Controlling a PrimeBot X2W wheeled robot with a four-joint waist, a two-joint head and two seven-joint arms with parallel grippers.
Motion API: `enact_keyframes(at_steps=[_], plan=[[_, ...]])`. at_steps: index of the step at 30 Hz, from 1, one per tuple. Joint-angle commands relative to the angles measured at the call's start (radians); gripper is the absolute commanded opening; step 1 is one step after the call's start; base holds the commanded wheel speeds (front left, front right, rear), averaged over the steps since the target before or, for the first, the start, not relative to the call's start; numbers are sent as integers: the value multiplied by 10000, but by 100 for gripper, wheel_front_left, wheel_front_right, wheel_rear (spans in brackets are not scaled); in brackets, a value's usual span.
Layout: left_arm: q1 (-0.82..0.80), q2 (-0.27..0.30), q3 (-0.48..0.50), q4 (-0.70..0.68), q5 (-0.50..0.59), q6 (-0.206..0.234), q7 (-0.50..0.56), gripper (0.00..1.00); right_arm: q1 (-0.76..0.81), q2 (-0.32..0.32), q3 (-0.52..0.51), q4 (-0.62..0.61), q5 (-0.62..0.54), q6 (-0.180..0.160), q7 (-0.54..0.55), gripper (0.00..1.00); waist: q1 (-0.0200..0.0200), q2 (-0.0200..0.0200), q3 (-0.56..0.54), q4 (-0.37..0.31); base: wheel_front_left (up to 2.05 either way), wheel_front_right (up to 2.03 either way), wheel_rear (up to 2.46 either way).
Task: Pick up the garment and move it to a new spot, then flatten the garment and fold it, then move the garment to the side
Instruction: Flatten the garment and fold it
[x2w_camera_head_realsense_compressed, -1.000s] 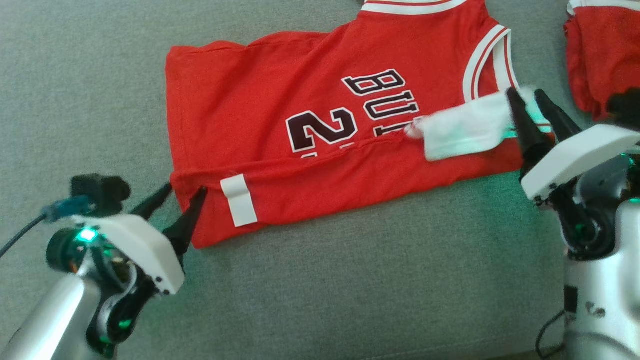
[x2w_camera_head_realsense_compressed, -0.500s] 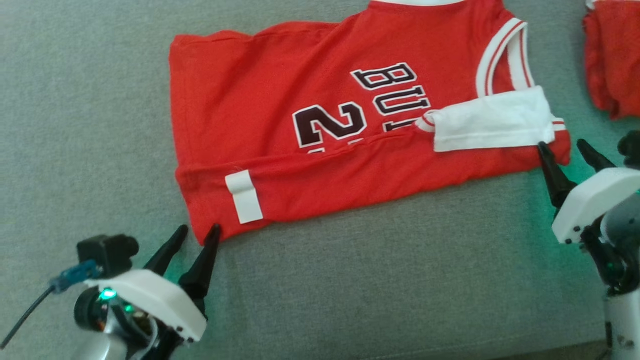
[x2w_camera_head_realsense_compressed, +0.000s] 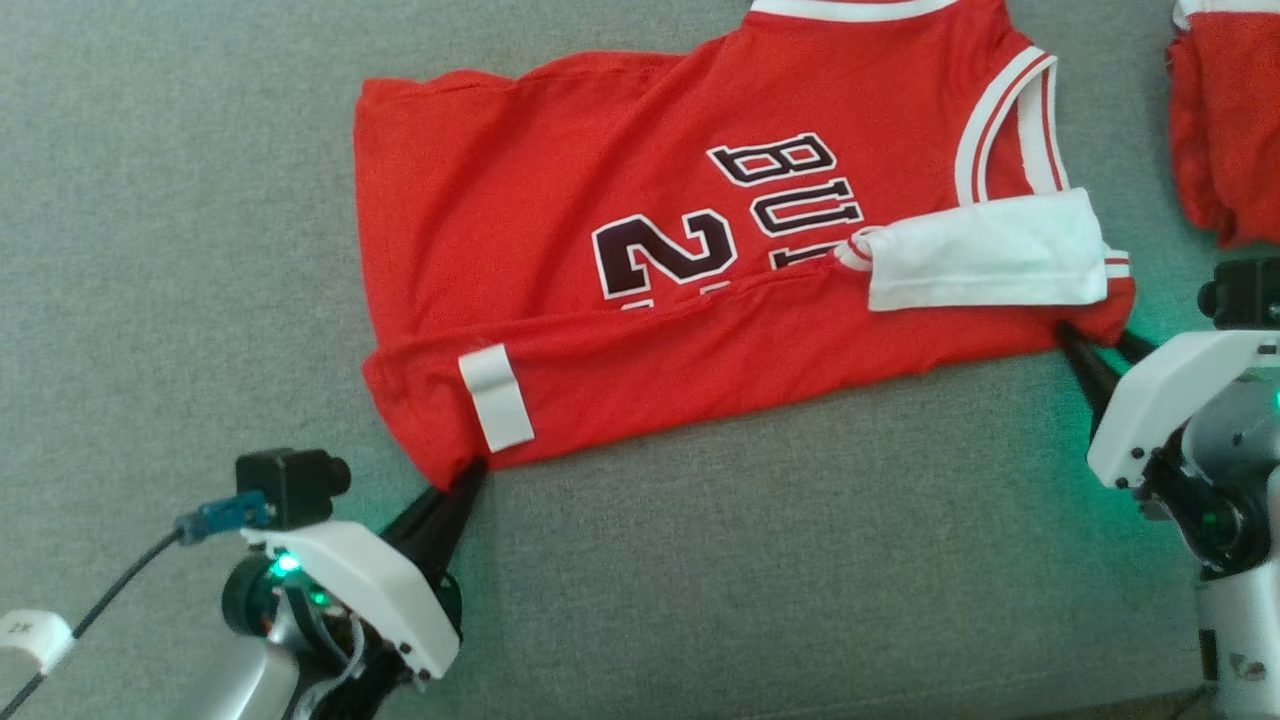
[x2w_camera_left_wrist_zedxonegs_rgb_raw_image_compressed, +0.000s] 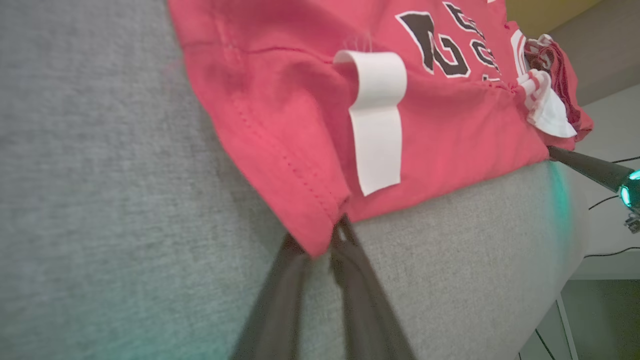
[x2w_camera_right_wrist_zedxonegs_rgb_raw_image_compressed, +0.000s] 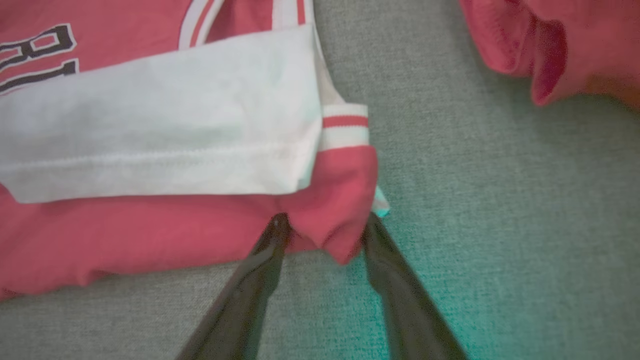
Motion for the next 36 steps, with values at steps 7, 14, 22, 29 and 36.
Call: enact_keyframes(at_steps=[7,14,22,29,36], plan=[[309,625,905,-788,-637,-155,72,0,357,-702,-285,-817,1090,-7,553,0,0,0,-429,70,0,0,0],[2263,1416,1181,-3002,-1278,64,451,0,2439,-2007,-828,-2479,2410,-7,2258,0,0,0,-455,165,0,0,0],[2541,767,772,-2007,-743,317,-262,100,3487,-1881,-961,-3012,2272,-7,2259,100,0,0,-314,311,0,0,0],[2090,1289,1545,-1454,-75,656,-827,100,3090,-2239,-1313,-4217,2586,-7,2263,100,0,0,-434,429,0,0,0],[-160,1361,1766,-1309,561,748,-830,100,244,-2424,-950,-4663,2155,-7,2259,100,0,0,200,753,0,0,0]])
